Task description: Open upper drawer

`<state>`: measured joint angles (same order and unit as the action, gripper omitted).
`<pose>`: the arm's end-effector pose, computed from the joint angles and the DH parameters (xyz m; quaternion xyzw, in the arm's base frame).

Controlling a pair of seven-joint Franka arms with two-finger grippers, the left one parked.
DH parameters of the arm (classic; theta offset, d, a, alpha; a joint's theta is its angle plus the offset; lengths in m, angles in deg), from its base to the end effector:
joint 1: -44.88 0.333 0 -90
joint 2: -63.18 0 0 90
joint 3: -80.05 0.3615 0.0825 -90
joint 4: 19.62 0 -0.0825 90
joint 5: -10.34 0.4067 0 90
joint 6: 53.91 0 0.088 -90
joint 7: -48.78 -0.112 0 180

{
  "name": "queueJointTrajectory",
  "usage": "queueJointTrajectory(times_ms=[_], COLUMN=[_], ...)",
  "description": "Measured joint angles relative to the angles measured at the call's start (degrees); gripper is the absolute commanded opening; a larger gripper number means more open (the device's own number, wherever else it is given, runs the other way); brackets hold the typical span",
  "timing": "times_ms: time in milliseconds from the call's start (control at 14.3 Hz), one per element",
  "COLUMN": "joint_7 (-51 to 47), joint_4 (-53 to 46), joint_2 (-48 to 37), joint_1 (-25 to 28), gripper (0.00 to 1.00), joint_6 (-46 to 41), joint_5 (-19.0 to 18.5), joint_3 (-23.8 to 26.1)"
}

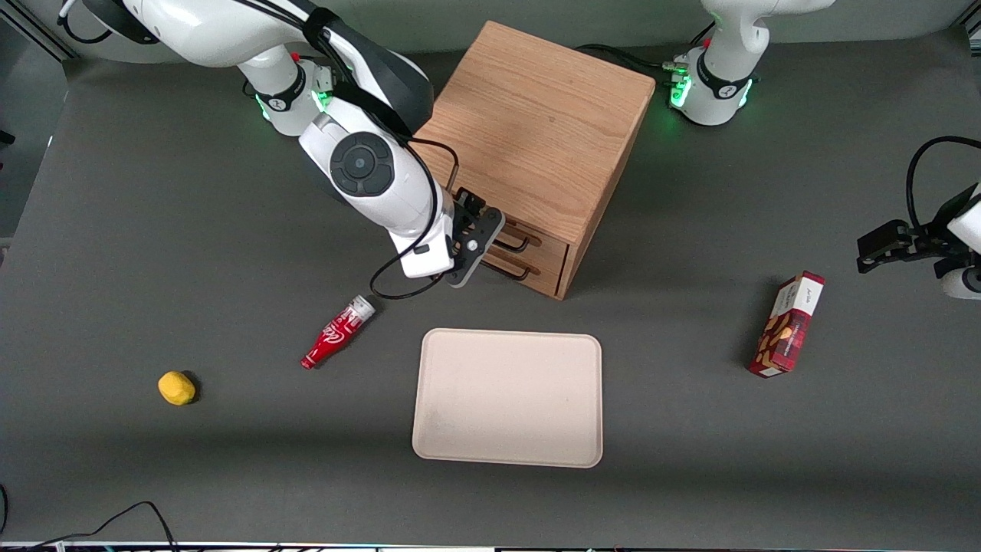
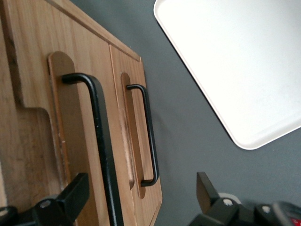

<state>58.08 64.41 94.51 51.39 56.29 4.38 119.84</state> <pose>0.5759 0.4505 0.4506 -0.8882 -0.4432 0.0219 0.1190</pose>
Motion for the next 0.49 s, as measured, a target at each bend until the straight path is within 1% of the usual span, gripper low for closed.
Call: queueJointTrajectory(times_ms=[279, 419, 488], joint_7=[0.21, 0.22, 0.29], joint_4=[1.23, 1.51, 1.35], joint_2=[1.74, 2.56, 2.76], joint_1=[0.05, 0.13, 0.02], gripper=[1.0, 1.0, 1.0], joint_6=[2.85, 4.57, 5.26], joint_5=[-1.86, -4.73, -5.32], joint_3=[-0.35, -0.52, -1.05])
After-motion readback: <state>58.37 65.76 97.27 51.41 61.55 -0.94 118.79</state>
